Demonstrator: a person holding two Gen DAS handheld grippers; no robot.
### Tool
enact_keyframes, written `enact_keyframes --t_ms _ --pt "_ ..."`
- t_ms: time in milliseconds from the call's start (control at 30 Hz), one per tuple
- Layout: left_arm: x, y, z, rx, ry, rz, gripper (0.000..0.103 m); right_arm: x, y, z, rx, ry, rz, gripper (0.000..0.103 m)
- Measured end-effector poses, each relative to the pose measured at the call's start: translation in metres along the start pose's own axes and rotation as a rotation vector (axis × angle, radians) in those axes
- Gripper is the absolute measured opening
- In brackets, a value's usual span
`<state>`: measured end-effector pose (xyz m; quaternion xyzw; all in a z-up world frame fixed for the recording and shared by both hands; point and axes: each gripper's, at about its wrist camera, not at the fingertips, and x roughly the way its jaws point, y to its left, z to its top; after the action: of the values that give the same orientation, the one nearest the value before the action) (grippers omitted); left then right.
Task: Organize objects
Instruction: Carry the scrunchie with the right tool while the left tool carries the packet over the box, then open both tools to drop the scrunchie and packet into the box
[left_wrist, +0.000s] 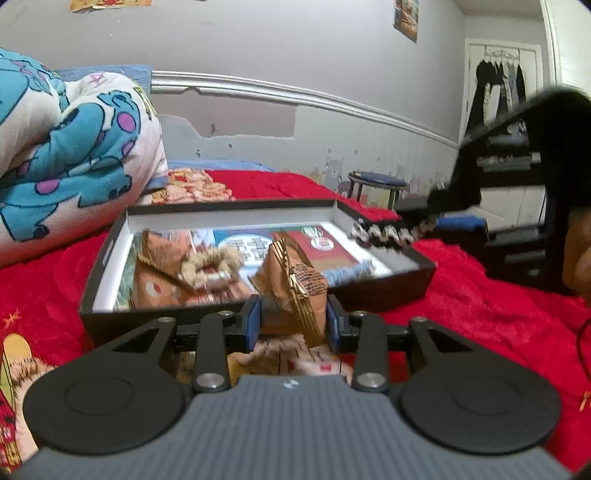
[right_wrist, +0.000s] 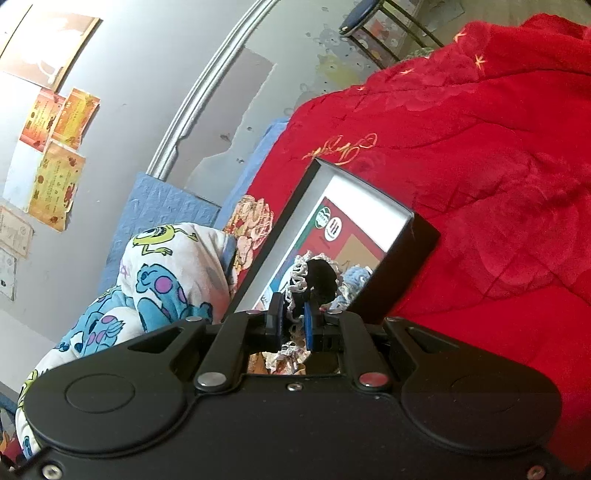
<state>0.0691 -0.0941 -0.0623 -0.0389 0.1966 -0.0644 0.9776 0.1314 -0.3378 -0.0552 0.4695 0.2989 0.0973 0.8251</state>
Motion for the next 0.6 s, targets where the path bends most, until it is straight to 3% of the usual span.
enact_keyframes --t_ms 167,300,367,533,600 --pt "0.013 0.006 0.042 0.003 -0.025 0.017 0.04 0.006 0.006 0.021 -0.055 -0.011 -0.004 0.011" --pt "0.045 0.014 0.08 -0.02 -0.018 -0.013 0.04 0.02 0.008 0.038 -0.064 0.0 -0.021 0.011" --pt "0.069 0.021 0.093 -0.045 0.015 -0.025 0.04 0.032 0.003 0.044 -0.038 0.022 0.012 0.011" --pt "0.121 0.032 0.103 -0.123 0.167 -0.057 0.04 0.072 -0.009 0.058 -0.036 0.069 -0.024 0.011" --pt "0.133 0.03 0.101 -0.11 0.207 -0.046 0.04 0.083 -0.017 0.058 -0.036 0.073 -0.028 0.011"
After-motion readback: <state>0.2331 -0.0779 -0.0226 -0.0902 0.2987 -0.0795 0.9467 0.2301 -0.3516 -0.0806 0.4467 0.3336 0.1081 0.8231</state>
